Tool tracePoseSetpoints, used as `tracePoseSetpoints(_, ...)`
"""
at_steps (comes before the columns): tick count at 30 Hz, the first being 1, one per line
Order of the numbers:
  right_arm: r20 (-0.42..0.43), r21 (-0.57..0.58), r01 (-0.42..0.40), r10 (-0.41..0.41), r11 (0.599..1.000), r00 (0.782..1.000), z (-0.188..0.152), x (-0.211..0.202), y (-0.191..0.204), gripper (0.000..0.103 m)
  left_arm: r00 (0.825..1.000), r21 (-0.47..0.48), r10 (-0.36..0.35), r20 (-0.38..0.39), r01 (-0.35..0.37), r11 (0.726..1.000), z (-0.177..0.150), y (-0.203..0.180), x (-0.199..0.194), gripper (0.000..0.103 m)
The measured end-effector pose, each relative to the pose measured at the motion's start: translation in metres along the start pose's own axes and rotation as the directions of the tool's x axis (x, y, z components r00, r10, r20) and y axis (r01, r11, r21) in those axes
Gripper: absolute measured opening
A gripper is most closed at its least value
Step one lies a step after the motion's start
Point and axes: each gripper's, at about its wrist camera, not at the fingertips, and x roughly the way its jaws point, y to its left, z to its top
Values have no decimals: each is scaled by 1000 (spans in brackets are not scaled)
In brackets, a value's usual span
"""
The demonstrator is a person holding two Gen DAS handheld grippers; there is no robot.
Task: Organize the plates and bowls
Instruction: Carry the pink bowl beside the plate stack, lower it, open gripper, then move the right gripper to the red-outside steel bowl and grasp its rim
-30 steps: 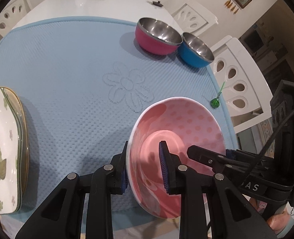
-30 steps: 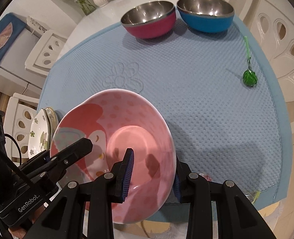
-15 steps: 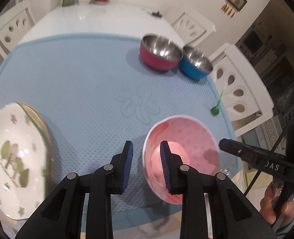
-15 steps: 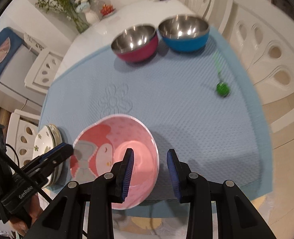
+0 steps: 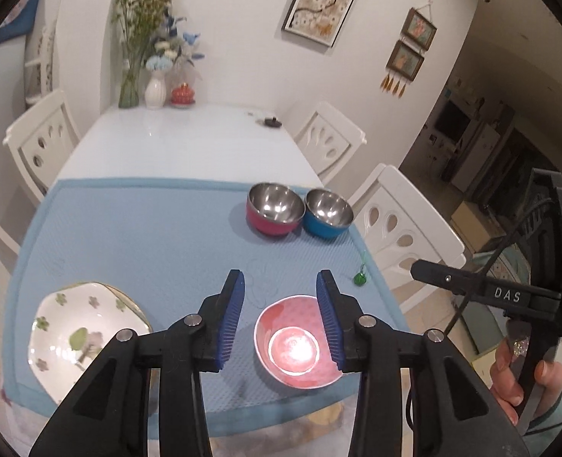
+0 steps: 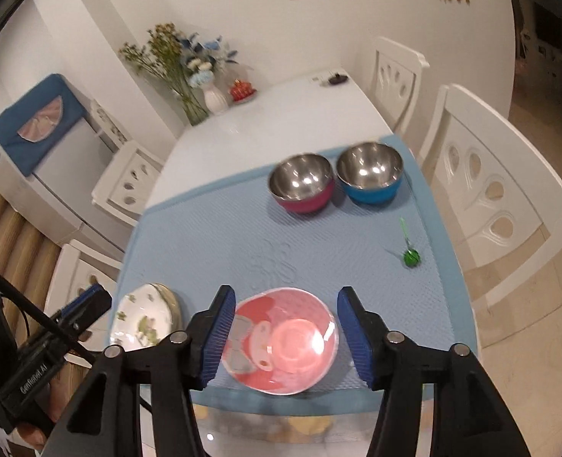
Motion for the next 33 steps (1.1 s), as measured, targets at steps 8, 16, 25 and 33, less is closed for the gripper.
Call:
tracePoseSetpoints(8,2,-40,-13,13,999,1000,-9,-11,22,54,999,-32,-11,46,12,999,6,11,-15,52)
tracePoseSetpoints(16,-45,29,-12,13,1000,999,7,17,5,54,998,-6,-44,37,44,999,44,12,16,53)
tracePoseSetpoints(25,-98,175,-21,38,984,994,55,78,-39,54,994,-13,-88,-67,88,996,99,23,116,58)
tracePoseSetpoints(33,-223,349,-20,104,937,969,89,176,-83,54,957,-128,-188,-223,162,978,121,46,234,56)
